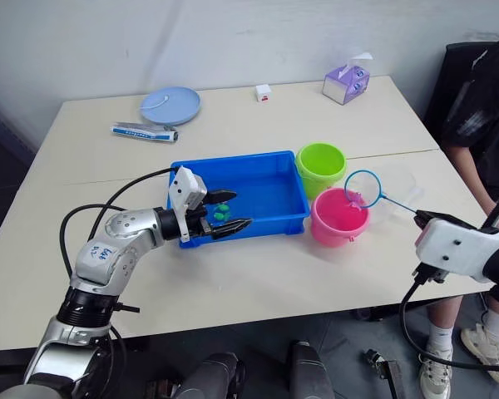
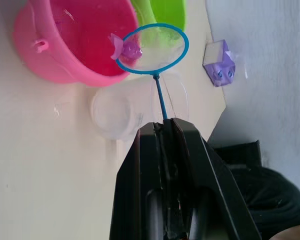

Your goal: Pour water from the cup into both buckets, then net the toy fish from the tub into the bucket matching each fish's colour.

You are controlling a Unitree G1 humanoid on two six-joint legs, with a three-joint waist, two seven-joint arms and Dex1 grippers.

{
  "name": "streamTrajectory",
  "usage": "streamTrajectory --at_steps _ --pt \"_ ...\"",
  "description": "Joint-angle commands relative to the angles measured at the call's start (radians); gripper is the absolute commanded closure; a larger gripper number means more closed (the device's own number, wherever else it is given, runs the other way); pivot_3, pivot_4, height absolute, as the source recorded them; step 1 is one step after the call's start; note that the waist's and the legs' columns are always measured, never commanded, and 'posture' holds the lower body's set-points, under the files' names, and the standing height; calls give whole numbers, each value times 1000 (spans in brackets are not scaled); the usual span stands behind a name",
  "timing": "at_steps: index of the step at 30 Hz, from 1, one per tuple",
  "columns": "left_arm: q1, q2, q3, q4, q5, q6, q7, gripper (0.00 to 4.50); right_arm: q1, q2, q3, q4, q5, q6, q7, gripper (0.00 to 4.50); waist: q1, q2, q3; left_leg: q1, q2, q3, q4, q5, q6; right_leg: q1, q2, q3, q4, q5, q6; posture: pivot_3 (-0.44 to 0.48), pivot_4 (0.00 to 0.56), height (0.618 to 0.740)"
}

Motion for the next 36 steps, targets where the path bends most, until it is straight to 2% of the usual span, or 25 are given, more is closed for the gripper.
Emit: streamTrajectory --at_steps 1,13,24,32,36 --pt "28 2 8 -47 13 -4 20 205 9 -17 -9 45 -54 -114 -26 3743 -2 0 0 0 0 0 0 0 0 0 0 0 0 0 0 0 150 740" --pt "62 1 17 -15 40 -32 29 205 -101 -51 3 90 -110 -258 -84 3743 -1 0 0 0 0 0 0 0 0 0 0 0 0 0 0 0 150 740" --pt "69 -11 20 -23 43 -26 36 205 -79 -61 -2 92 -189 -420 -102 3743 -4 0 0 1 0 1 1 0 0 1 0 0 0 0 0 0 150 740" --pt "71 -12 19 -27 43 -26 34 205 -93 -73 -10 123 -223 -475 -129 3743 -4 0 0 1 0 1 1 0 0 1 0 0 1 0 0 0 150 740" --pt "77 -11 22 -29 43 -25 36 205 -131 -72 -4 130 -196 -429 -126 3743 -6 0 0 1 0 1 1 0 0 1 0 0 1 0 0 0 150 740"
